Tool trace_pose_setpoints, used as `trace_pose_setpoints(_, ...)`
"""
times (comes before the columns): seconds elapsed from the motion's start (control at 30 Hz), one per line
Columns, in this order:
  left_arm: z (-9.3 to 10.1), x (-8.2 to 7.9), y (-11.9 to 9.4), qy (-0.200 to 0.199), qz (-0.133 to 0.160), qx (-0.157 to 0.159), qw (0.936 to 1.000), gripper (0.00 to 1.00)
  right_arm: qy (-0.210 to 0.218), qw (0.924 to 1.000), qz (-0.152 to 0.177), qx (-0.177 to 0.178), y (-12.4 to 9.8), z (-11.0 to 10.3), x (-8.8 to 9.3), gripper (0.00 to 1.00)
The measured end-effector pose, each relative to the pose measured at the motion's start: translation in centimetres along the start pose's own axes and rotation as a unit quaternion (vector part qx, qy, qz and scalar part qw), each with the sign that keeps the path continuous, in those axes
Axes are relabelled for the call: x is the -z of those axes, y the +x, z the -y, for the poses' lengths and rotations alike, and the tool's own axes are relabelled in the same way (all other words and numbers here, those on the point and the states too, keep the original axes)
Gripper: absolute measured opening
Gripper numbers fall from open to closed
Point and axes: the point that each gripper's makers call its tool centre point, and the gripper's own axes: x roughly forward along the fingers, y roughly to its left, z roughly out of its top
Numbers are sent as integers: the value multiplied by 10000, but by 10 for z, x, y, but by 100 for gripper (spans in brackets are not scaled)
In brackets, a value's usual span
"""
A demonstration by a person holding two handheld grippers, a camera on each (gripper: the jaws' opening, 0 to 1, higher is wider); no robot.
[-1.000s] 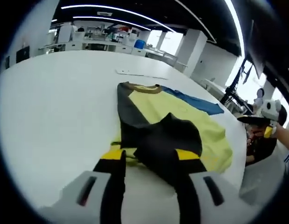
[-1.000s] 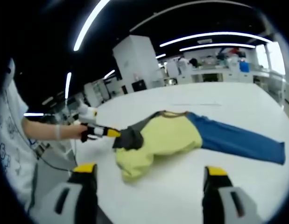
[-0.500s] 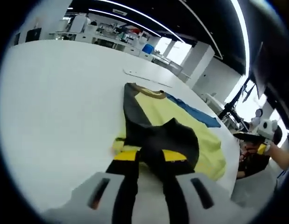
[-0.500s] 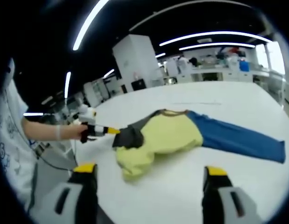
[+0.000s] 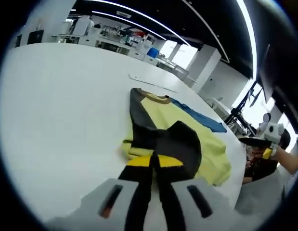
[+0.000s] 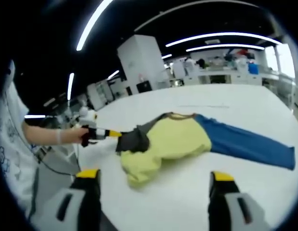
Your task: Fold the garment on the visible template until the final outline fits inside the template.
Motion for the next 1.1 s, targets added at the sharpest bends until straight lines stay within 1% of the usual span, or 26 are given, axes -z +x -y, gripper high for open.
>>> trace_pose_setpoints(0.07,-1,-4,-6,3,63,-43,10000,0,-11,10000,-8,3,0,-1,0,93)
trace_pose_setpoints(0.13,-7,-10,-13,90,115,-85,9999,0,-25,10000,-22,-1,1,-1,0,93)
trace_pose_setpoints(0.23,-24,-17,-26,394,82,-355,9986,0,-36,10000,-25,-17,3,-4,-1,93)
trace_pose_setpoints(0.33,-39,-23,-39,384,73,-486,9981,0,-56,10000,-25,-37,5,-7,-3,93)
trace_pose_setpoints(0.47,-65,-31,-61,418,103,-781,9960,0,-90,10000,-21,-35,7,-7,-5,94)
trace_pose_setpoints(0.53,-74,-35,-70,430,90,-917,9948,0,-102,9999,-19,-29,8,-6,-6,95)
trace_pose_setpoints(0.57,-83,-36,-76,420,69,-1013,9939,0,-105,9999,-17,-20,8,-5,-6,95)
trace_pose_setpoints(0.6,-97,-35,-81,422,54,-1067,9934,0,-112,9999,-28,-7,9,-3,-6,95)
trace_pose_setpoints(0.63,-105,-36,-87,394,69,-1145,9926,0,-115,9999,-38,-5,9,-2,-6,95)
trace_pose_setpoints(0.87,-153,-39,-108,263,-64,-1548,9876,0,-97,9999,-113,-20,12,-1,-3,95)
trace_pose_setpoints(0.97,-169,-36,-114,187,-116,-1676,9856,0,-78,9999,-152,-8,12,0,0,95)
trace_pose_setpoints(1.1,-189,-37,-120,122,-159,-1827,9830,0,-52,9998,-190,35,12,-1,3,95)
